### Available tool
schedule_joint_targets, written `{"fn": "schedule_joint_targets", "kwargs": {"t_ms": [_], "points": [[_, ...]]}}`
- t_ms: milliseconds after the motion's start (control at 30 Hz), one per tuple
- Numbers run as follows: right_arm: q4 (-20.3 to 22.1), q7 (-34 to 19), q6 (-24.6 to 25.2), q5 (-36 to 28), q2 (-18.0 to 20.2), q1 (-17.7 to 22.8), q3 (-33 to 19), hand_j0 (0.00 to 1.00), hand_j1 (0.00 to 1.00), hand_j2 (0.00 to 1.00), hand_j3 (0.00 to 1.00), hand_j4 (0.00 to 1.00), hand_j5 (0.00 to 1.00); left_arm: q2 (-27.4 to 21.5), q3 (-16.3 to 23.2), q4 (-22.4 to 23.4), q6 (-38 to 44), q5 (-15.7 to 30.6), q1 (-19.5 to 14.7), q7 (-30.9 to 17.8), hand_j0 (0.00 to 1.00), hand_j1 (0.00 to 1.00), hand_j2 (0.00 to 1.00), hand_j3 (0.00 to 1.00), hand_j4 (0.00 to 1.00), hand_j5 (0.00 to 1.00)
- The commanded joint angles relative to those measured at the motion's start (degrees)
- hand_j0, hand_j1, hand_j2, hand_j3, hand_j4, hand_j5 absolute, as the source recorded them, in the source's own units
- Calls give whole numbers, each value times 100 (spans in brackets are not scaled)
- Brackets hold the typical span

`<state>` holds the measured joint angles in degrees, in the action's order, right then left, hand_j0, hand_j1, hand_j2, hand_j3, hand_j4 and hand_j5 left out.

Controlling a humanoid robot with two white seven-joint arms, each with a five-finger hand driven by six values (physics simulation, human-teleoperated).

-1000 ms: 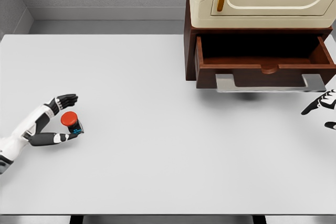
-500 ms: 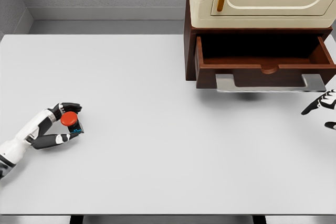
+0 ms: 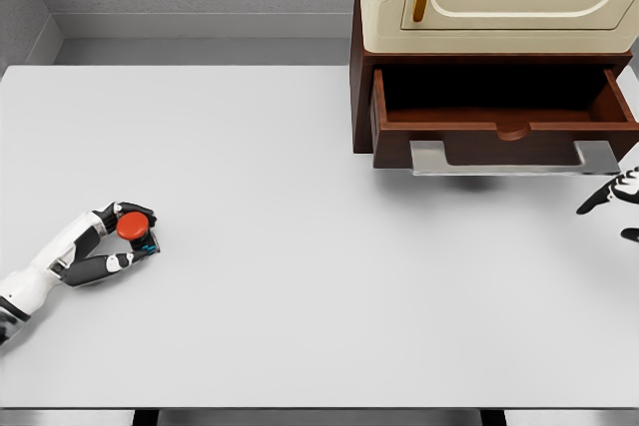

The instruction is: Put the switch into the drawer with left arm, and close the drawer with right arm

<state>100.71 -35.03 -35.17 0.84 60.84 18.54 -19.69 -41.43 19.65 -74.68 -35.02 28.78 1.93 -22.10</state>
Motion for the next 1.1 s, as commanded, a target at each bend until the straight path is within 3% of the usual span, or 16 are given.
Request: {"fn": "schedule_joint_targets", "kwargs": {"t_ms": [0,200,433,733,1067], "points": [[2,3,17,-40,6,0,0,67,67,67,67,67,67,-5,-5,-20,2,31,0,-5,51,51,51,51,51,51],[2,3,17,-40,6,9,9,67,67,67,67,67,67,-5,-5,-196,2,31,-184,-22,50,50,50,50,50,50],[2,3,17,-40,6,0,9,67,67,67,67,67,67,-23,-5,-811,2,22,-334,-31,48,48,48,48,48,48],[2,3,17,-40,6,9,0,68,68,68,68,68,68,56,-5,-1171,2,4,-554,-49,47,47,47,47,47,47],[2,3,17,-40,6,9,9,69,69,69,69,69,69,654,4,-1338,2,-75,-896,-75,47,47,47,47,47,47]]}}
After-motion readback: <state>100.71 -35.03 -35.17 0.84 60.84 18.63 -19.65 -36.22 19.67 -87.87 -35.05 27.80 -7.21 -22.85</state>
